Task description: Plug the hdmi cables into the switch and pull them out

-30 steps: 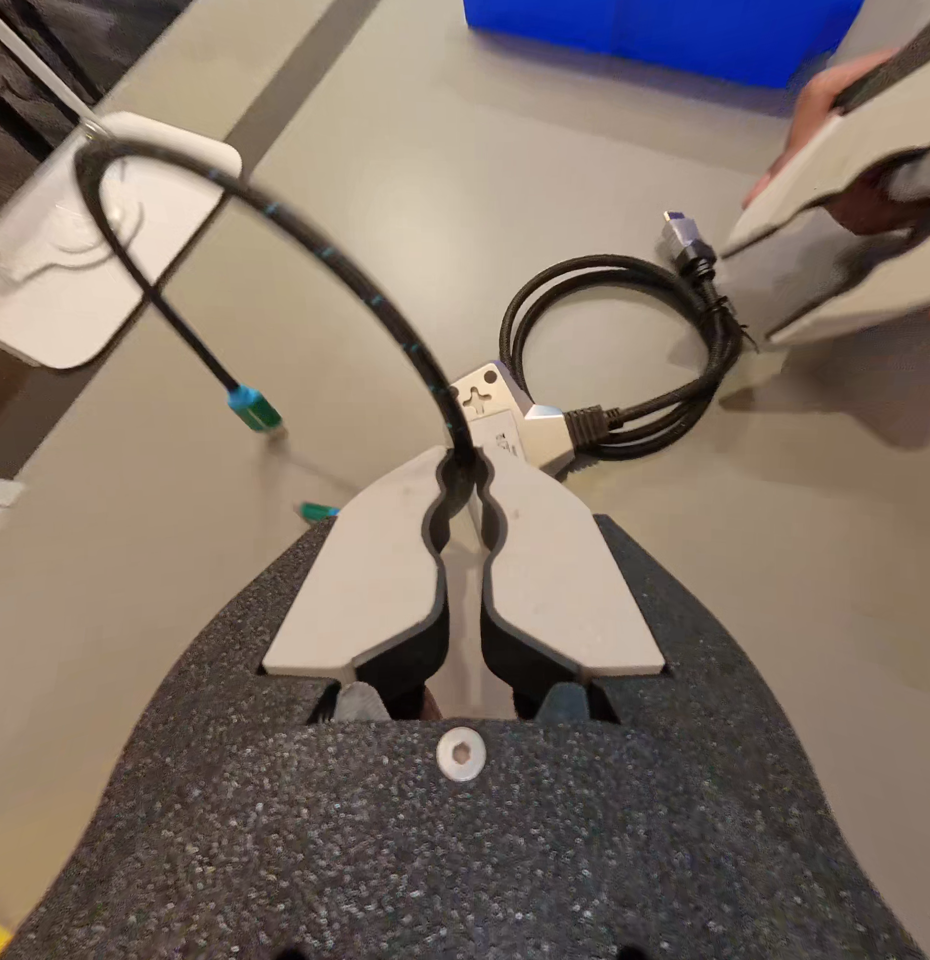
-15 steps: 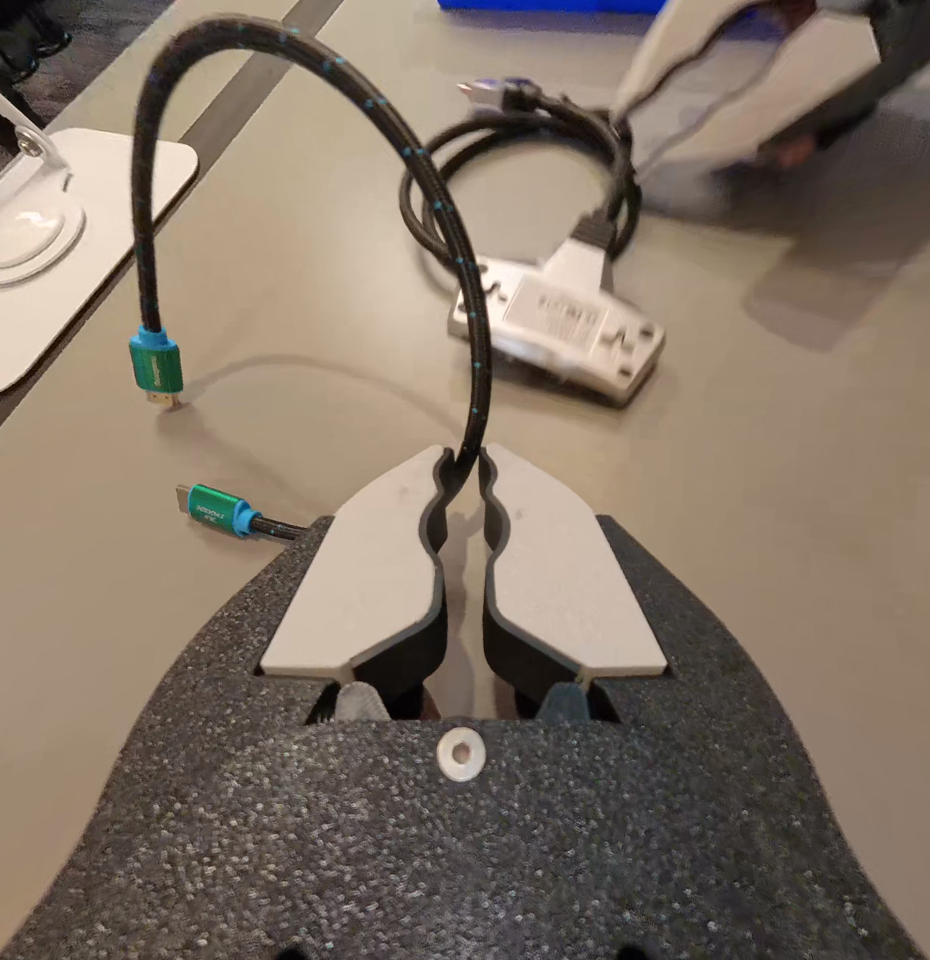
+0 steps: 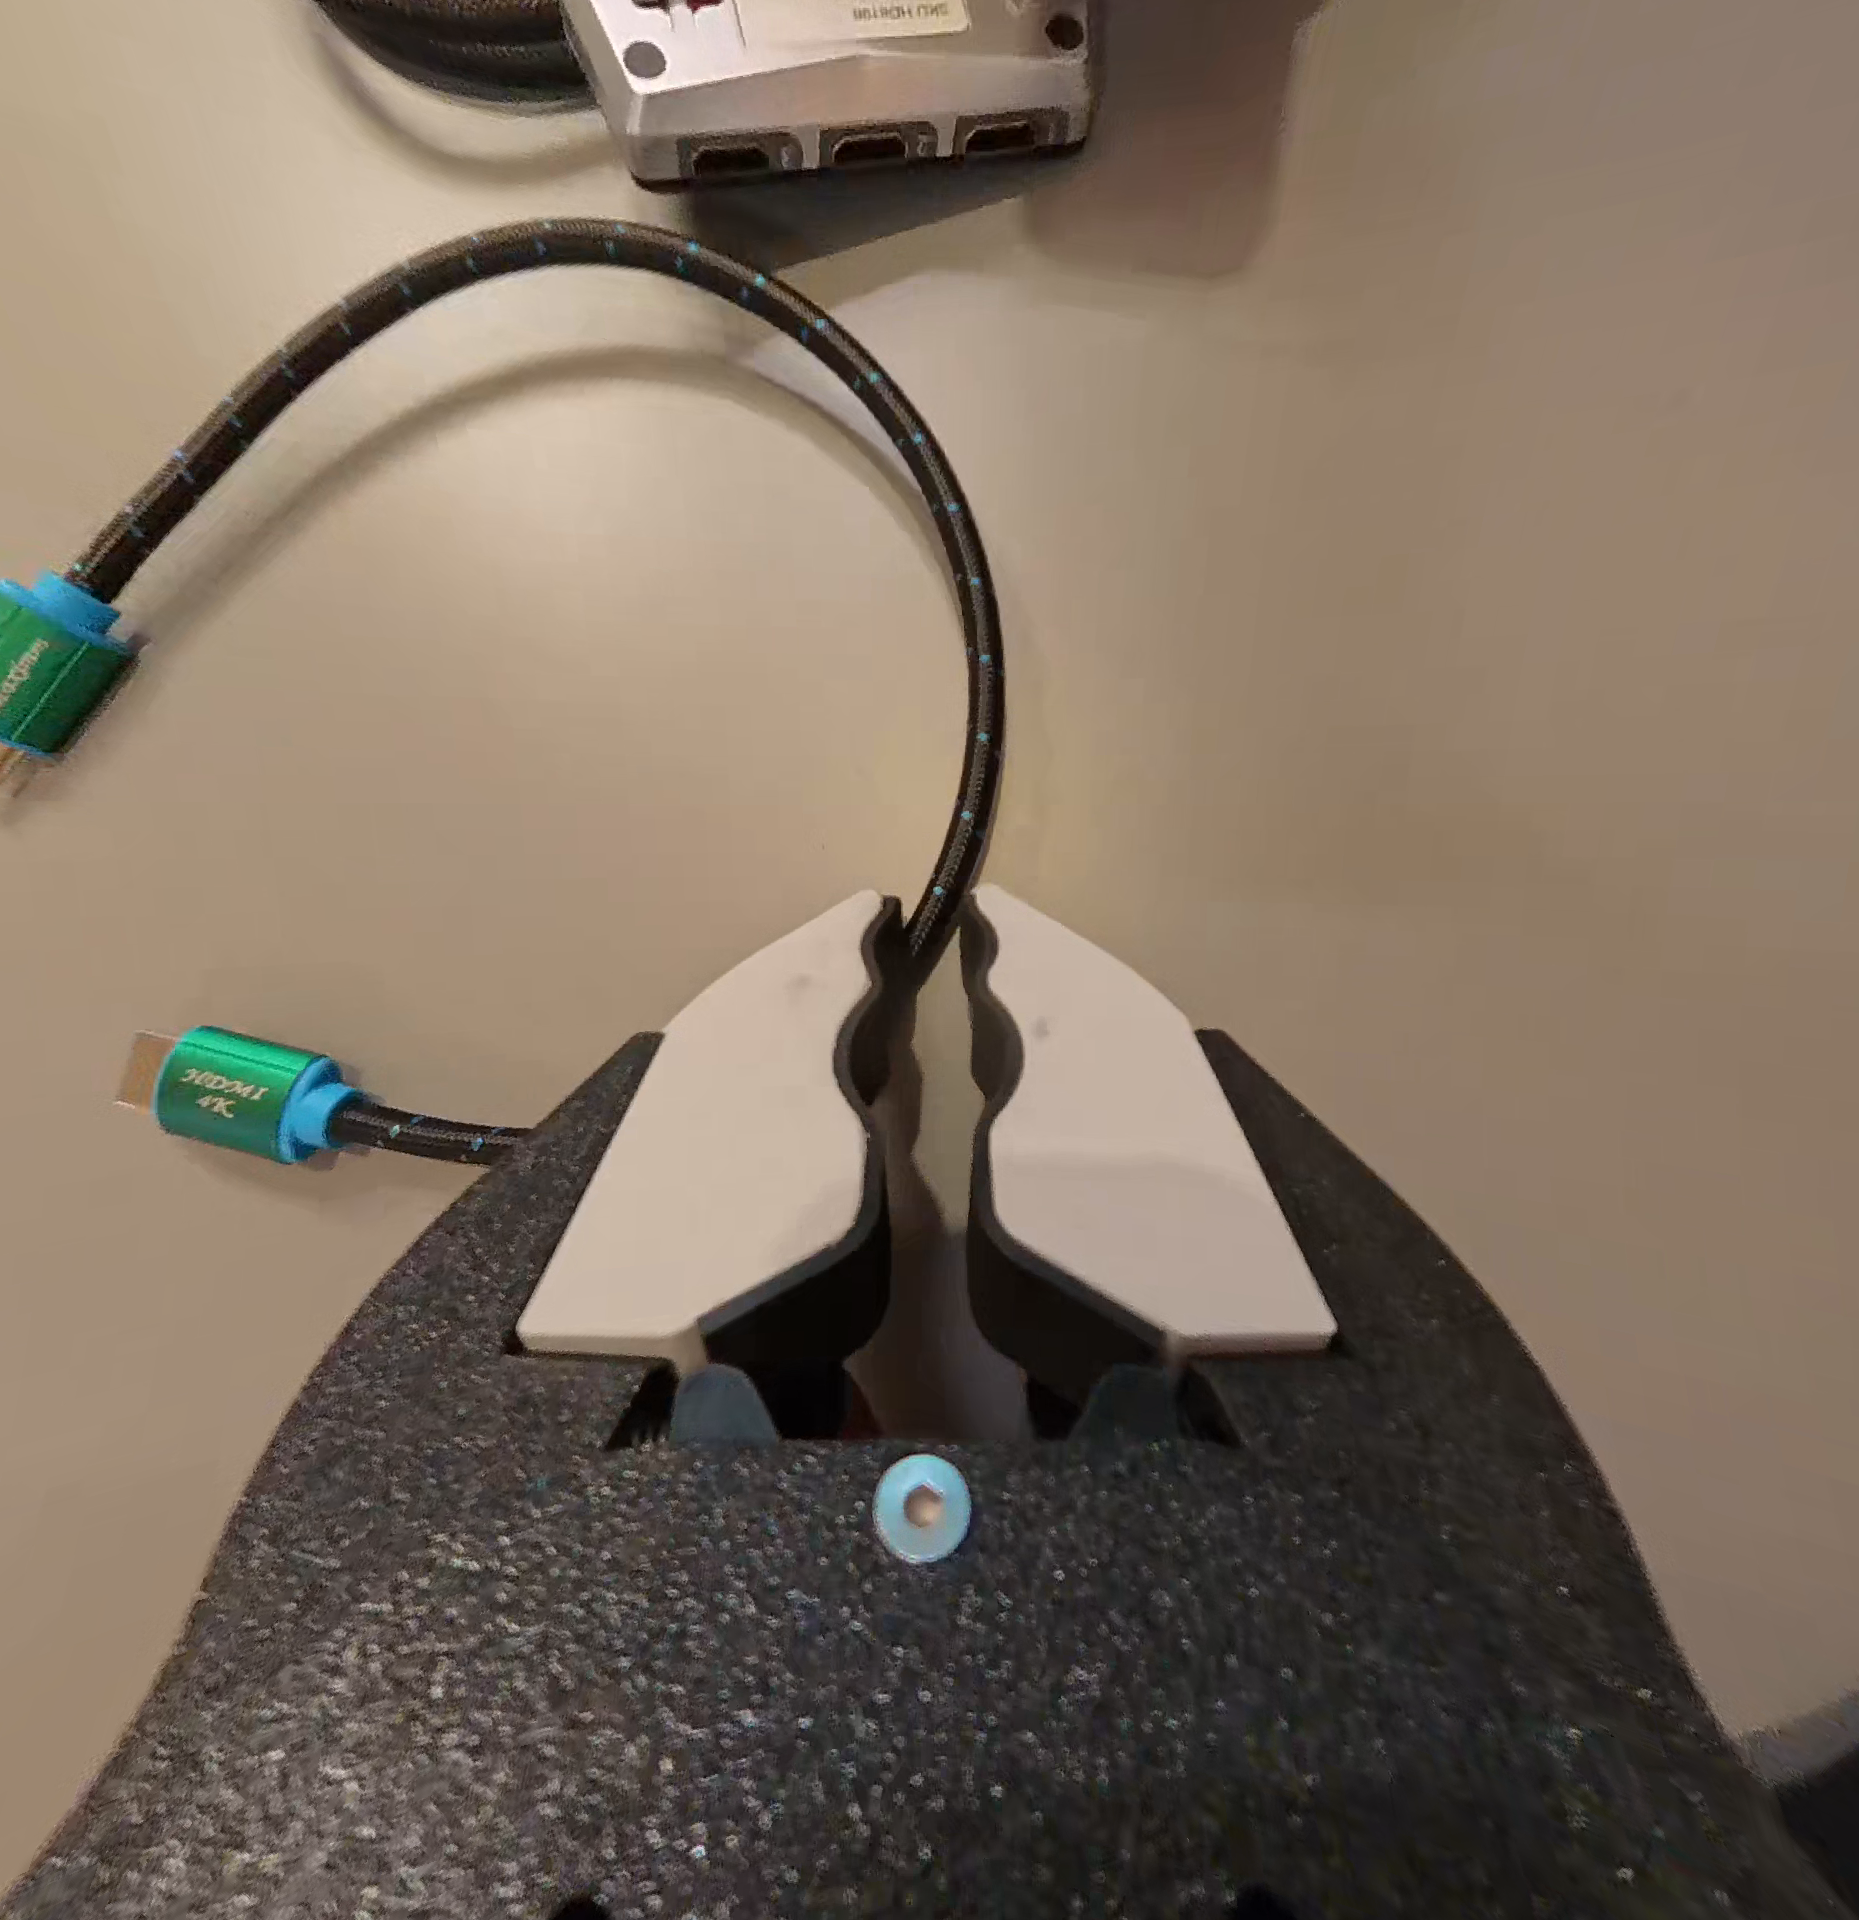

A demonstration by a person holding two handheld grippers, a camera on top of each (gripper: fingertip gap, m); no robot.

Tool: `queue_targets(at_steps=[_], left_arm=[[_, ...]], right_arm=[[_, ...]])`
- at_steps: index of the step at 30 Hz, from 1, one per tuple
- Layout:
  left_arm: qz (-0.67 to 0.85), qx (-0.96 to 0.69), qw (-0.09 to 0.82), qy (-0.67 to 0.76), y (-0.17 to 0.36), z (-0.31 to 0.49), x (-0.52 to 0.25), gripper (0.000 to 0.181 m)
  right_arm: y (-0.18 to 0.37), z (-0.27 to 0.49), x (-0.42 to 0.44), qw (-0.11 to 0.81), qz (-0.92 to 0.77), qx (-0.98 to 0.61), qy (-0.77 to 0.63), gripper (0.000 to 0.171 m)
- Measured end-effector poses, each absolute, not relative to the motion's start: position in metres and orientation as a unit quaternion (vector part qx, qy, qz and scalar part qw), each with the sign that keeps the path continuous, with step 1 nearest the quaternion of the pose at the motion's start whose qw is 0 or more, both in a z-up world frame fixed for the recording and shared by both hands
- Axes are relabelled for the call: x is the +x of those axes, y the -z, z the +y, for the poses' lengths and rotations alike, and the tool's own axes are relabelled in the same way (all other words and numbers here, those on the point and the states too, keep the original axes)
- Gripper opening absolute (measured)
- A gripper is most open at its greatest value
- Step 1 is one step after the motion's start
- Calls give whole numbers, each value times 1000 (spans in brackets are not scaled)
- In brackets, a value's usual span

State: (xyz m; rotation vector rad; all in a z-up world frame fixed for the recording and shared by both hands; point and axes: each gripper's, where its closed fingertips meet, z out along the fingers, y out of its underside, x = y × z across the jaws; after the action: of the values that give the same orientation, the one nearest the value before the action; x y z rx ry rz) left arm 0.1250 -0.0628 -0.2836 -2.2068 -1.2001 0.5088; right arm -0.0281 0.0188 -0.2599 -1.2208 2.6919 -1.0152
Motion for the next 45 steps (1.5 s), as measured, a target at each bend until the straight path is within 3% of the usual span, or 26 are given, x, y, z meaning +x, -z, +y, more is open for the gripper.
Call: queue_targets(at_steps=[1,6,8,20,36,37,39,40,43,45], left_arm=[[-450,-823,288,-193,282,-64,126,11],[-451,-800,337,-210,265,-62,123,24],[-454,-788,352,-220,258,-60,116,25],[-496,-594,590,-231,195,-39,60,29],[-591,-563,537,-213,225,-11,24,51],[-590,-567,531,-220,225,-9,23,50],[-598,-575,501,-245,229,-9,19,49],[-601,-571,493,-266,227,-12,17,37],[-587,-597,460,-296,230,-9,16,0],[-588,-612,431,-307,235,-7,14,0]], right_arm=[[264,19,-28,14,862,-393,321,85],[281,21,-20,61,861,-380,331,92],[281,19,-23,54,863,-368,342,82],[272,7,-26,-22,838,-378,393,81],[235,-13,11,-82,777,-343,522,78],[233,-13,12,-88,773,-339,529,77],[224,-12,17,-104,750,-343,555,37],[220,-13,17,-130,739,-343,565,30],[221,-11,20,-158,729,-364,557,30],[225,-10,22,-143,736,-366,551,36]])
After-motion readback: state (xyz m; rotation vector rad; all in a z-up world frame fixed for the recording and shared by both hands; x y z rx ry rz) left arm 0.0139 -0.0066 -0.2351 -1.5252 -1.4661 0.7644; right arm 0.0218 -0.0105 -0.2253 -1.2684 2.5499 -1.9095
